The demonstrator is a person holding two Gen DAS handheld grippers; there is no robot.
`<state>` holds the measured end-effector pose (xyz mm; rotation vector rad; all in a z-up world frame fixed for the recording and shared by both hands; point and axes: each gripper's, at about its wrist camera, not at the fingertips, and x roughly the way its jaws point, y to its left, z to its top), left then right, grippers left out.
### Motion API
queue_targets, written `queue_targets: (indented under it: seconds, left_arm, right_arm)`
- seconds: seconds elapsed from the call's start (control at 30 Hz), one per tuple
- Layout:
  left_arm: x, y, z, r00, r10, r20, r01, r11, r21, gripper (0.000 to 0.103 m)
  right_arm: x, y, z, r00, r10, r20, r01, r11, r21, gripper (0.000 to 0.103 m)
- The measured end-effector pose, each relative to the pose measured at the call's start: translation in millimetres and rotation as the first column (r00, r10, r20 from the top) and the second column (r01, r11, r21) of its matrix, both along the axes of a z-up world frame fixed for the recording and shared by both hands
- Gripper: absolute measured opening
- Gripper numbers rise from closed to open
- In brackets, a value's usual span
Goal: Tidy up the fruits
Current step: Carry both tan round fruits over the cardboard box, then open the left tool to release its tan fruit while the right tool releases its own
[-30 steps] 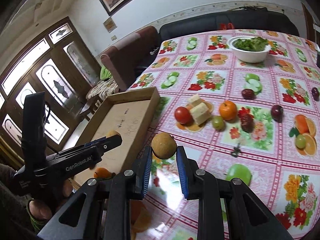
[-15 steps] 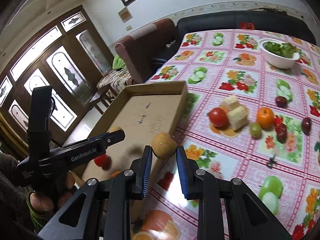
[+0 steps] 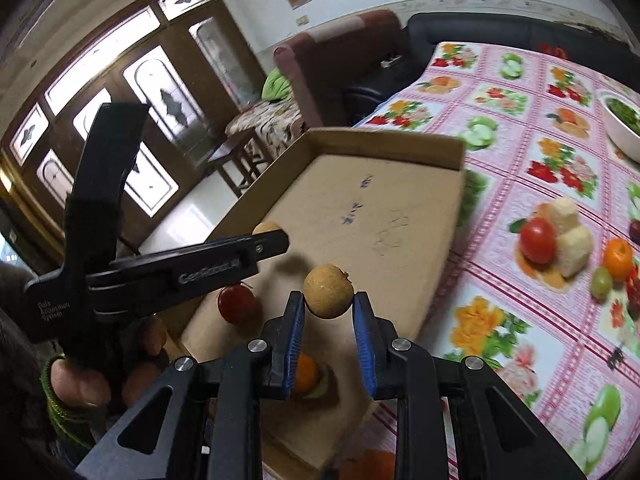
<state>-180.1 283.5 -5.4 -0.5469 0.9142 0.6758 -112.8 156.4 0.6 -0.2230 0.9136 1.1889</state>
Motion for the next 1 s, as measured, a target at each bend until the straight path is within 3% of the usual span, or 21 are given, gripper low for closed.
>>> queue_targets:
  seconds: [0.23, 0.5, 0.8, 1.0]
  left_arm:
    - [1.6, 5.9, -13.0, 0.999, 0.010, -0.040, -0.011, 0.999, -0.034, 0.026]
    - [2.4, 2.3, -13.8, 0.998, 0.015, -0.054, -0.016, 1.000, -0.018, 0.027]
    - [-8.7, -1.5, 0.8, 0.998, 0.051, -0.024, -0.050, 0.999, 0.016, 0.027]
    - [-11.8, -9.1, 13.2, 0.999, 0.048, -0.003, -0.048, 0.998, 0.033, 0.034]
  right_arm:
    - [-4.7, 31.5, -20.9, 0.999, 0.053, 0.014, -0.051, 0.995, -0.089, 0.024]
    - [-12.6, 40.0, -29.3, 0.994, 0.087, 0.065, -0.076, 0.986, -0.149, 0.028]
    - [-16.3, 24.9, -19.1, 0.994, 0.082, 0.072, -0.074, 0.990, -0.117, 0.037]
    - [-20.4, 8.7, -5.6, 0.994, 0.066, 0.082, -0.060, 0.995, -0.075, 0.039]
